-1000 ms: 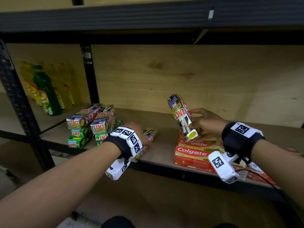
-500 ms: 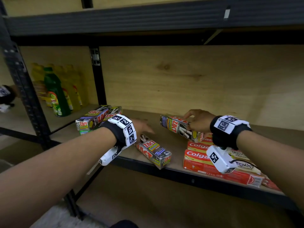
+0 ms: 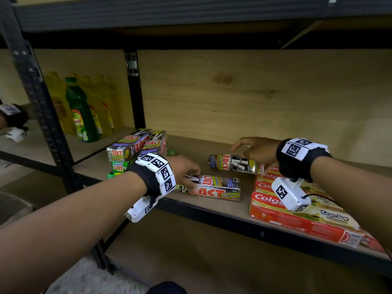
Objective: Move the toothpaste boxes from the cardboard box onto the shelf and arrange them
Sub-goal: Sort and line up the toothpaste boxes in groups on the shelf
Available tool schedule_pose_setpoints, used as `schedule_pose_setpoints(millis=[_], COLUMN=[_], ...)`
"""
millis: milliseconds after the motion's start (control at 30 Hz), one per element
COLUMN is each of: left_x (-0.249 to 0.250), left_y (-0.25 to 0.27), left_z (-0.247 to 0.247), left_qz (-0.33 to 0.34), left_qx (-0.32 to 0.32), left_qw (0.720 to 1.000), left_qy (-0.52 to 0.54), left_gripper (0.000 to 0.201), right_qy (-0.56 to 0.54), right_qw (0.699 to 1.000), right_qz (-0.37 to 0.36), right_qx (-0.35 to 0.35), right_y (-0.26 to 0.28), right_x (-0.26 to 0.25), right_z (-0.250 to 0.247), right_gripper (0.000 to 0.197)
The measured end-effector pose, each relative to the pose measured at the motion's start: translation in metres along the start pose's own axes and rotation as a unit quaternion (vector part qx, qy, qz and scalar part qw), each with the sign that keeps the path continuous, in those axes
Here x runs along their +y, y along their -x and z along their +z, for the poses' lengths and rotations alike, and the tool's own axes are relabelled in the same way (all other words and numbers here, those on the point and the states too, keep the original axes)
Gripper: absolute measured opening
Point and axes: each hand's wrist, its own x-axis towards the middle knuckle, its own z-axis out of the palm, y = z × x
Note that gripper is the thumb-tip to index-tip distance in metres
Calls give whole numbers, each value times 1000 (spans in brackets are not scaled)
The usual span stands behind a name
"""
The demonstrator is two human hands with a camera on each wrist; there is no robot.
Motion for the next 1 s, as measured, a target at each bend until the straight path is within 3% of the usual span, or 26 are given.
schedule_pose_setpoints(millis=[133, 233, 467, 600, 733, 833, 1000], left_x=[1, 1, -5, -4, 10, 25, 40], left_y=[1, 2, 5, 6, -8, -23, -34], left_z=[-4, -4, 0, -12, -31, -43, -61], left_qz=[-16, -17, -17, -64, -59, -26, 14], left_qx=[-19, -16, 0, 58, 155, 189, 230], left_qw=[999, 999, 1000, 989, 952, 905, 847], left_qy=[-22, -31, 4, 117, 258, 380, 479], left_gripper=[67, 69, 67, 65, 61, 54, 49], right_qy=[-62, -39, -65, -114, -217, -242, -259], right_qw=[998, 999, 987, 971, 951, 945, 941], right_qz=[7, -9, -73, -123, -154, -156, -145], right_qx=[-8, 5, 124, 171, 157, 159, 160], right_y=[1, 1, 4, 4, 4, 4, 3], right_x=[8, 11, -3, -11, -14, -14, -5], right_z=[-2, -8, -18, -18, -16, -15, -13], right_gripper=[27, 50, 57, 63, 72, 74, 70])
